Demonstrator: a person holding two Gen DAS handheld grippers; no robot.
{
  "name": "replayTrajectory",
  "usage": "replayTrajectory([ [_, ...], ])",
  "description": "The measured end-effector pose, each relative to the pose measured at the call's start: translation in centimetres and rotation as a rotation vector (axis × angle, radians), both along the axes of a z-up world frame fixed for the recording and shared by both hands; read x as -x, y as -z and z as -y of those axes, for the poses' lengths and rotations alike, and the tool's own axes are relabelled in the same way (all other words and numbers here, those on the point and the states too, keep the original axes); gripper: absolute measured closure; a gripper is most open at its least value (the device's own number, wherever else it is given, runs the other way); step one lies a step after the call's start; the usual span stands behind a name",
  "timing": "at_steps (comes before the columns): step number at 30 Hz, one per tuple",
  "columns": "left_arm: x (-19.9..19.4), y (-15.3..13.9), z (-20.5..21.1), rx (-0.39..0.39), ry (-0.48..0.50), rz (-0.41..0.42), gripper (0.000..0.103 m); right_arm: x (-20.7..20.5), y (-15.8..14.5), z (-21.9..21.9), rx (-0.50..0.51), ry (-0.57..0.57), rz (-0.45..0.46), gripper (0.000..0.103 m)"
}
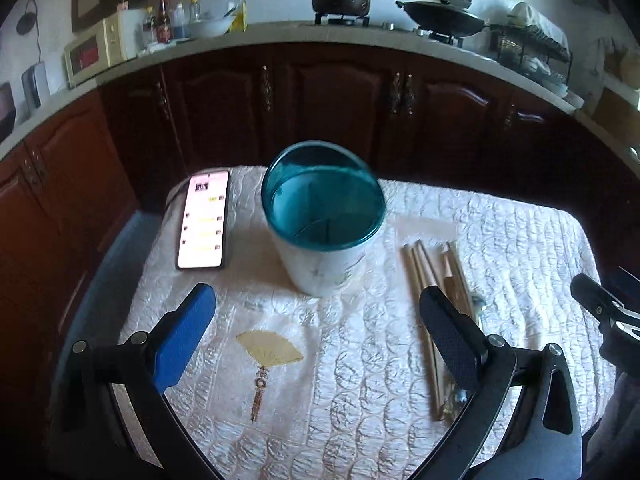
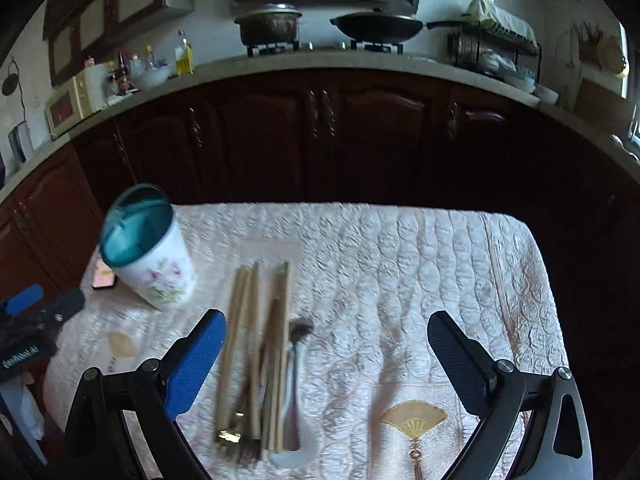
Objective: Organize utensils
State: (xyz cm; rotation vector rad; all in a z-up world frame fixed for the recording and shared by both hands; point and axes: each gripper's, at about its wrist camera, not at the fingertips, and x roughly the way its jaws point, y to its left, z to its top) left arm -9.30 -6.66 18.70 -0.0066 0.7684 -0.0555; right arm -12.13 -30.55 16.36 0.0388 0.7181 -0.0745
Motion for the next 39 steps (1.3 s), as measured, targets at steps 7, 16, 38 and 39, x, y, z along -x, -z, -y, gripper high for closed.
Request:
replayTrajectory([
  [7, 1.0, -0.9, 0.7, -0.001, 0.029, 0.037, 0.001, 0.4, -0.7, -0.5, -0.024, 0.000, 0.008, 0.002],
  [16, 1.7, -1.3, 1.4, 0.006, 0.046, 0.062, 0.002, 0.6, -1.7, -0.8, -0.006, 0.016, 0.014, 0.002],
  [38, 1.7, -1.7, 1.6, 0.043, 0.045, 0.071, 0.006, 0.2, -2.5, -0.5, -0.017, 0.036, 0.040, 0.002],
  [39, 1.7, -1.7, 1.6, 0.046, 0.046, 0.070, 0.006, 0.2, -2.4, -0.5, -0.015, 0.037, 0.040, 0.002],
])
